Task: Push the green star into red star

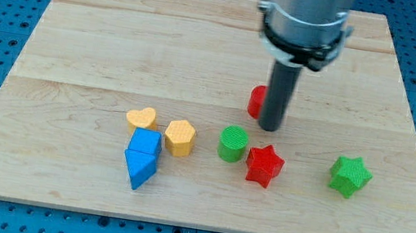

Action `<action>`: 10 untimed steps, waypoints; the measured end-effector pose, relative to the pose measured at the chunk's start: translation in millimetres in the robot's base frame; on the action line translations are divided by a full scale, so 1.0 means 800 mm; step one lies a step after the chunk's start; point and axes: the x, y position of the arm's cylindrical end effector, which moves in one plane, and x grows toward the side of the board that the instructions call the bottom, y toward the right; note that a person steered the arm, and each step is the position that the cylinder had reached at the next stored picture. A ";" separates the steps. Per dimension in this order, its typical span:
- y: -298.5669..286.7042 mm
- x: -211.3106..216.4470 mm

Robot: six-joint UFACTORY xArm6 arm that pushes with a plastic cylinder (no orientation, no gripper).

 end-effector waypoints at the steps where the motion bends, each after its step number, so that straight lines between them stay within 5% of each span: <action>1: 0.076 0.016; 2: 0.128 0.041; 4: 0.080 0.078; 7: 0.168 0.158; 10: -0.037 0.056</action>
